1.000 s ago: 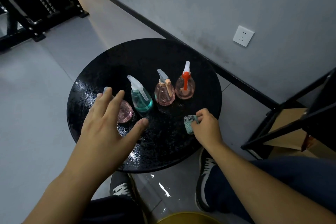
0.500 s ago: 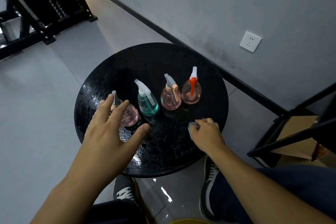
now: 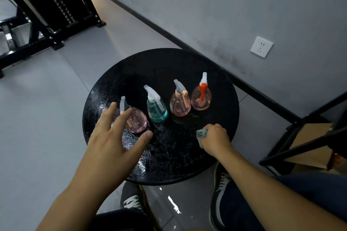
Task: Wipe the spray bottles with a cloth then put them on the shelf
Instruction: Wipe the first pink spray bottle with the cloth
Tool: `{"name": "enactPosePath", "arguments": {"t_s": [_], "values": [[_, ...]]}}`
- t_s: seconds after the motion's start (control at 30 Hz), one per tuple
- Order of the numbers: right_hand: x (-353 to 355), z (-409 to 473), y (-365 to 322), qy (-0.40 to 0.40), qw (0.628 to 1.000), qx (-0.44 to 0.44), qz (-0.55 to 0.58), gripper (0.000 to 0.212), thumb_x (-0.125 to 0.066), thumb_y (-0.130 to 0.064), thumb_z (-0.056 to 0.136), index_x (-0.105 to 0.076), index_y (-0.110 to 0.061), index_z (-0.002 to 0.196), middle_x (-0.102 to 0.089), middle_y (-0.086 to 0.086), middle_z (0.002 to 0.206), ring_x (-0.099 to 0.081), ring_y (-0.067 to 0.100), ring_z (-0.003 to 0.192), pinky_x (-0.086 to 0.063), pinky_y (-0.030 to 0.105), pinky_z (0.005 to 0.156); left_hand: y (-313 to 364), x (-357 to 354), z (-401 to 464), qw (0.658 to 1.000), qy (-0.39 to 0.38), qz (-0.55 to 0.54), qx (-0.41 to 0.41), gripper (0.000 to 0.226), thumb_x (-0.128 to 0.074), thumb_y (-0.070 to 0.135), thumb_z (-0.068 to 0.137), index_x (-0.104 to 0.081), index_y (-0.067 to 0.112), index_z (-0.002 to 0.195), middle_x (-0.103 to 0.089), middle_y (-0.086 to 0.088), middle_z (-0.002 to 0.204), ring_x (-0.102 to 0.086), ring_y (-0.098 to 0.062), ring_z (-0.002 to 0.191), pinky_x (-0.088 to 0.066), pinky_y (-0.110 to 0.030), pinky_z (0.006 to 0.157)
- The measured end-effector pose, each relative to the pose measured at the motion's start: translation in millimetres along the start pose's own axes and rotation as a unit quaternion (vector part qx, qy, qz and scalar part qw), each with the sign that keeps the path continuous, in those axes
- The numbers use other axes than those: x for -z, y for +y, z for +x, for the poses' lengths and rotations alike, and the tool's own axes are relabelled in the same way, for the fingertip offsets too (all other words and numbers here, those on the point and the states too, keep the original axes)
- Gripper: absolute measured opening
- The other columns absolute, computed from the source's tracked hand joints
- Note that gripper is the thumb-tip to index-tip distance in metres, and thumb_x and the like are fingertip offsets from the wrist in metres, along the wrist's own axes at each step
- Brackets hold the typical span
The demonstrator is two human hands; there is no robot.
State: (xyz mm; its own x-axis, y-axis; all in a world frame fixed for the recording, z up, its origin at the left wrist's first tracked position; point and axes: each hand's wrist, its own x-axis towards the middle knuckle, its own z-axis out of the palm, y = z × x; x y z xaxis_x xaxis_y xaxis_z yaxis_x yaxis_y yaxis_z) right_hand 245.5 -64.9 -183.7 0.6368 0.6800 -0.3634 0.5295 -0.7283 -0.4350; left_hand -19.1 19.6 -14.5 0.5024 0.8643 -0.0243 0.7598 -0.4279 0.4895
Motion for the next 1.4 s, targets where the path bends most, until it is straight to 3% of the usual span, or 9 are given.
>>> {"name": "enactPosePath", "arguments": {"t_s": [0.1, 0.33, 0.53, 0.73, 0.8, 0.9, 1.17, 1.33, 1.4], "values": [[2, -7, -6, 0.014, 0.998, 0.058, 0.012, 0.026, -0.068, -0.012, 0.092, -0.07, -0.02, 0.117, -0.051, 0.001, 0.114, -0.059, 0.024, 0.106, -0.056, 0.04, 0.09, -5, 0, 0, 1.0, 0.002, 0.001, 0.008, 0.085, -0.056, 0.078, 0.083, -0.043, 0.04, 0.158, -0.018, 0.007, 0.176, -0.015, -0.018, 0.164, -0.022, -0.048, 0.131], [25, -41, -40, 0.083, 0.951, 0.294, 0.043, 0.033, -0.066, -0.008, 0.093, -0.069, -0.021, 0.123, -0.046, -0.013, 0.122, -0.052, 0.005, 0.104, -0.046, 0.013, 0.082, -20, -2, 1, 0.999, 0.005, 0.027, 0.028, 0.086, -0.052, 0.08, 0.086, -0.038, 0.039, 0.161, -0.016, 0.002, 0.177, -0.014, -0.023, 0.164, -0.023, -0.051, 0.131], [56, -67, -69, 0.15, 0.906, 0.394, 0.043, 0.038, -0.074, -0.003, 0.086, -0.073, -0.02, 0.12, -0.053, -0.011, 0.119, -0.057, 0.013, 0.115, -0.055, 0.025, 0.093, -26, 0, 2, 0.998, 0.012, 0.044, 0.045, 0.079, -0.057, 0.07, 0.094, -0.037, 0.034, 0.161, -0.017, -0.003, 0.177, -0.014, -0.026, 0.164, -0.021, -0.047, 0.131], [90, -80, -97, 0.17, 0.888, 0.427, 0.017, 0.036, -0.075, -0.005, 0.088, -0.073, -0.022, 0.119, -0.055, -0.012, 0.116, -0.054, 0.008, 0.112, -0.049, 0.025, 0.099, -32, 16, 8, 0.997, 0.014, 0.058, 0.052, 0.079, -0.056, 0.069, 0.097, -0.035, 0.03, 0.163, -0.018, -0.003, 0.176, -0.019, -0.025, 0.163, -0.024, -0.044, 0.13], [97, -81, -109, 0.178, 0.888, 0.425, 0.009, 0.035, -0.075, -0.006, 0.088, -0.074, -0.022, 0.119, -0.055, -0.013, 0.115, -0.054, 0.009, 0.114, -0.036, 0.012, 0.103, -36, 25, 16, 0.997, 0.011, 0.053, 0.053, 0.077, -0.057, 0.066, 0.098, -0.037, 0.028, 0.162, -0.028, -0.002, 0.172, -0.029, -0.024, 0.158, -0.03, -0.042, 0.127], [106, -82, -128, 0.176, 0.894, 0.412, 0.029, 0.035, -0.074, -0.005, 0.088, -0.074, -0.021, 0.12, -0.054, -0.014, 0.113, -0.054, 0.006, 0.108, -0.028, -0.004, 0.089, -50, 35, 34, 0.996, -0.017, 0.039, 0.074, 0.073, -0.062, 0.061, 0.097, -0.041, 0.027, 0.159, -0.045, -0.001, 0.162, -0.049, -0.024, 0.144, -0.045, -0.041, 0.115], [103, -58, -138, 0.163, 0.897, 0.406, 0.063, 0.035, -0.07, -0.003, 0.089, -0.074, -0.02, 0.12, -0.052, -0.016, 0.111, -0.054, 0.004, 0.103, -0.039, 0.006, 0.088, -88, 4, 73, 0.986, -0.115, 0.011, 0.122, 0.065, -0.068, 0.03, 0.101, -0.04, 0.022, 0.159, -0.053, -0.007, 0.158, -0.058, -0.027, 0.136, -0.047, -0.037, 0.11], [101, -41, -145, 0.187, 0.9, 0.383, 0.089, 0.034, -0.073, -0.001, 0.087, -0.077, -0.021, 0.113, -0.055, -0.014, 0.107, -0.056, 0.007, 0.085, -0.025, -0.003, 0.094, -109, -29, 92, 0.982, -0.112, -0.084, 0.13, 0.06, -0.068, 0.035, 0.103, -0.042, 0.03, 0.157, -0.057, -0.004, 0.153, -0.062, -0.024, 0.13, -0.052, -0.041, 0.107], [101, -36, -147, 0.165, 0.905, 0.378, 0.105, 0.035, -0.072, -0.003, 0.088, -0.075, -0.024, 0.116, -0.053, -0.018, 0.108, -0.052, 0.0, 0.082, -0.036, 0.004, 0.082, -112, -37, 100, 0.98, -0.104, -0.113, 0.123, 0.055, -0.071, 0.033, 0.101, -0.049, 0.039, 0.151, -0.06, -0.002, 0.149, -0.062, -0.023, 0.13, -0.05, -0.043, 0.111]]}}
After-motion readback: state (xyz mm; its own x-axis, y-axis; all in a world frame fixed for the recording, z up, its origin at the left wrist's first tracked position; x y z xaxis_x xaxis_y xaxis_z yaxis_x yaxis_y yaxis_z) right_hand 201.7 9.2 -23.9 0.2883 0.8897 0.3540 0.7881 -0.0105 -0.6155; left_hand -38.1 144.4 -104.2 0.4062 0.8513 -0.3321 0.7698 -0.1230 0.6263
